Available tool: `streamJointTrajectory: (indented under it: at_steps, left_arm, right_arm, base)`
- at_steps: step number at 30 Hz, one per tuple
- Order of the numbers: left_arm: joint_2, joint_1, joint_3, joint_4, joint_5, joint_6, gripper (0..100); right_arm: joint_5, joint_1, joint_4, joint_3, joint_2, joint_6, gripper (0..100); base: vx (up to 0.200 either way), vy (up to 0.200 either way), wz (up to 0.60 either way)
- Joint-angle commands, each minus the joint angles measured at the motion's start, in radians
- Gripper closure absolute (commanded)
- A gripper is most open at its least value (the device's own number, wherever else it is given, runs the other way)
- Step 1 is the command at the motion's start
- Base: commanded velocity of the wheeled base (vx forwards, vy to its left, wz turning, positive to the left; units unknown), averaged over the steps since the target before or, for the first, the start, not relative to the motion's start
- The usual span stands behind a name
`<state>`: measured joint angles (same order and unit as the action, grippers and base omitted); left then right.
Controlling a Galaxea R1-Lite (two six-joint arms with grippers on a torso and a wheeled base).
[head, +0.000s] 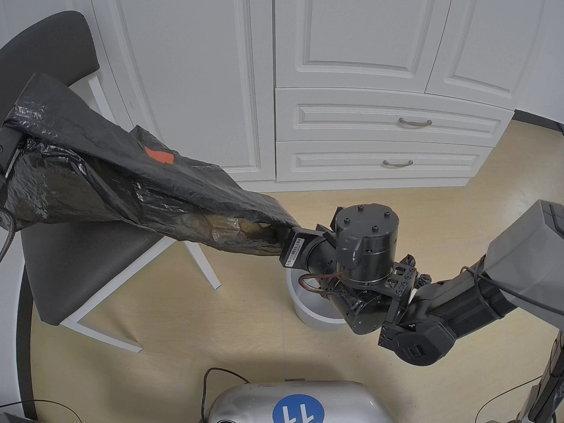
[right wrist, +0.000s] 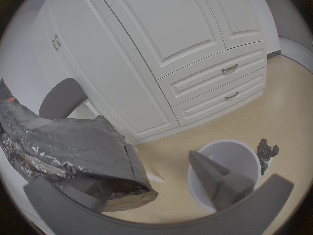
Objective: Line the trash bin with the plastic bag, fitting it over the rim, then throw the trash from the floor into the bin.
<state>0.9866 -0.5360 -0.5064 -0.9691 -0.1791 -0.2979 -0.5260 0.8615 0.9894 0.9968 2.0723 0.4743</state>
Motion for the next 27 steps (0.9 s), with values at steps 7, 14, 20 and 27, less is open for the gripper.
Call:
streamJointTrajectory:
  at_steps: [7,14,20,27]
  left_arm:
    - [0.021,-0.019,0.032,0.0,0.009,-0.024,100]
    - [0.07,-0.084,0.065,0.006,0.01,-0.063,100]
    - [0.228,-0.197,0.072,-0.008,0.03,-0.118,100]
    - [0.596,-0.253,0.009,-0.206,0.055,-0.145,100]
  right_arm:
    - [0.032,-0.053,-0.02,-0.032,-0.106,-0.014,100]
    - [0.141,-0.145,-0.047,-0.164,-0.36,-0.149,100]
    - [0.187,-0.19,-0.241,-0.222,-0.64,-0.229,100]
    - [0.211,-0.219,-0.494,-0.225,-0.956,-0.295,100]
  base:
    - [0.0,0.0,0.0]
    - [0.0,0.0,0.0]
    - [0.0,0.0,0.0]
    - [0.0,0.0,0.0]
